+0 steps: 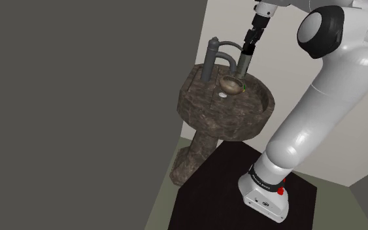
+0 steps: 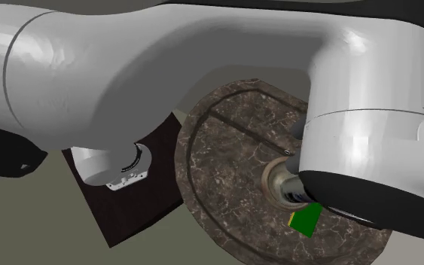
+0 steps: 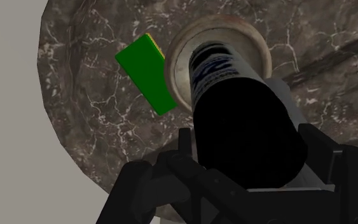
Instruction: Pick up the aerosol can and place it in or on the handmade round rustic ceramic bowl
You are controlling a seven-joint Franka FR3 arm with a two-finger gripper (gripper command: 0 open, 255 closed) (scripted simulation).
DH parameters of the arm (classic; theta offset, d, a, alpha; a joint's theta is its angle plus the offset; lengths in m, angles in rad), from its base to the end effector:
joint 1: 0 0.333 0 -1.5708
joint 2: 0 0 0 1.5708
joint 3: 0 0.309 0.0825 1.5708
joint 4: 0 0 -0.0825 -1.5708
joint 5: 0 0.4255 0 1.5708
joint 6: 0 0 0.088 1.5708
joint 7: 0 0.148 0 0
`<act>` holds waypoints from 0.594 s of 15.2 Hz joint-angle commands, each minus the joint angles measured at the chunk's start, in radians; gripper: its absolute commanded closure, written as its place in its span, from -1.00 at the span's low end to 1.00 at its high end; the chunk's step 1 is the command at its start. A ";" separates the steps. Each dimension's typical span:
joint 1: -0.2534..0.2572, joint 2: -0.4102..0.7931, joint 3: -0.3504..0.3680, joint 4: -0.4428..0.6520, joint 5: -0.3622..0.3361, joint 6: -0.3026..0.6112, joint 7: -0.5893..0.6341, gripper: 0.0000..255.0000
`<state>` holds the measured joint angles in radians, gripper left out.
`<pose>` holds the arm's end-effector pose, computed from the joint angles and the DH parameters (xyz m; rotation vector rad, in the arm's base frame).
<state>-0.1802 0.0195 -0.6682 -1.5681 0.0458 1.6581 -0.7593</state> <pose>0.4120 -0.4533 0.5769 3.1057 -0.1412 0.1183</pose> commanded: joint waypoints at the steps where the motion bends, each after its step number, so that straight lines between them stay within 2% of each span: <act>1: 0.006 0.029 0.006 -0.041 0.001 -0.005 -0.002 1.00; 6: 0.008 0.029 0.003 -0.041 0.001 -0.005 -0.003 1.00; 7: 0.009 0.023 0.004 -0.053 -0.003 0.002 -0.001 -1.00; 9: 0.009 0.026 0.004 -0.024 0.000 -0.027 -0.001 -1.00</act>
<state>-0.1783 0.0312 -0.6738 -1.5703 0.0261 1.6727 -0.7588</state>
